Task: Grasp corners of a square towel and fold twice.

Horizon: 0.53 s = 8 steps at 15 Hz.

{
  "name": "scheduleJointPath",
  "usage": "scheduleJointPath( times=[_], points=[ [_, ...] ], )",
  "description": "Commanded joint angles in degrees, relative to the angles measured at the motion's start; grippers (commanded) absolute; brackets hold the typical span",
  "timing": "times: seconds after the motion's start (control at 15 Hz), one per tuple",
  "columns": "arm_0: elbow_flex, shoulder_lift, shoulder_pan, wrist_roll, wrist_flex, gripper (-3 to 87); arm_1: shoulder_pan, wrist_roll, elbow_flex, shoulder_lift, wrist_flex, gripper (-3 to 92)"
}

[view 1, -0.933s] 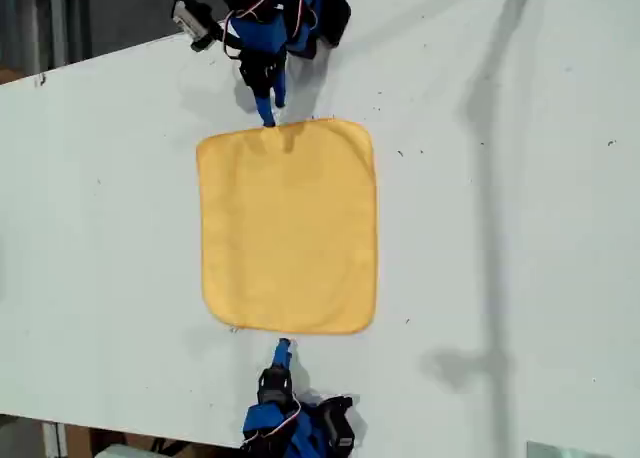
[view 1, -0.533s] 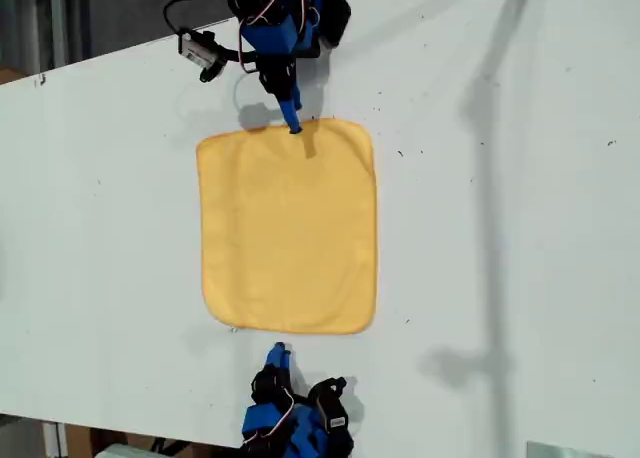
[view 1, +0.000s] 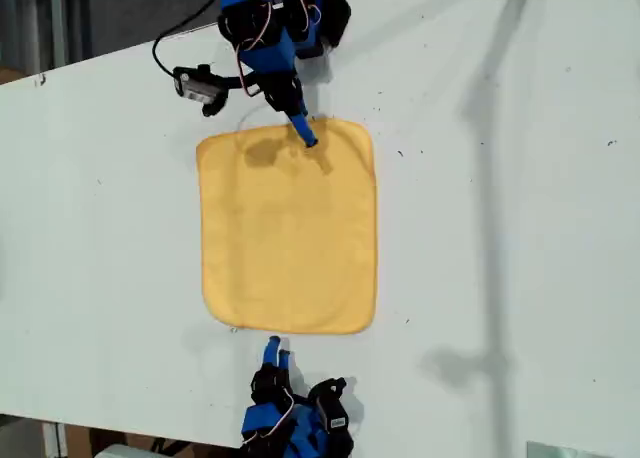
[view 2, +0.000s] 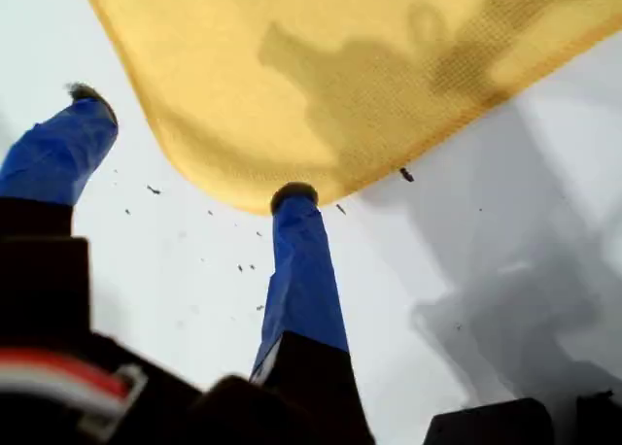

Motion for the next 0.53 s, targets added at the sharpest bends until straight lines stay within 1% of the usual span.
scheduleJointPath(
  times=[0.0, 0.07, 0.13, 0.27, 0.47],
  points=[
    [0.3, 0.3, -0.9, 0.4, -1.1, 17.0, -5.6, 3.3, -11.1, -21.3, -0.1, 35.3],
    [0.3, 0.3, -0.8, 0.4, -1.1, 16.5, -7.2, 6.7, -14.2, -29.7, 3.3, 35.0],
    [0.3, 0.3, -0.7, 0.4, -1.2, 16.2, -8.9, 8.3, -17.9, -38.6, 5.1, 35.3],
    [0.4, 0.3, -0.7, 0.5, -1.3, 15.9, -11.5, 8.7, -26.9, -52.0, 6.8, 35.6],
    [0.4, 0.3, -0.4, 0.7, -1.3, 15.6, -14.3, 8.7, -35.5, -59.8, 7.2, 34.8]
  ],
)
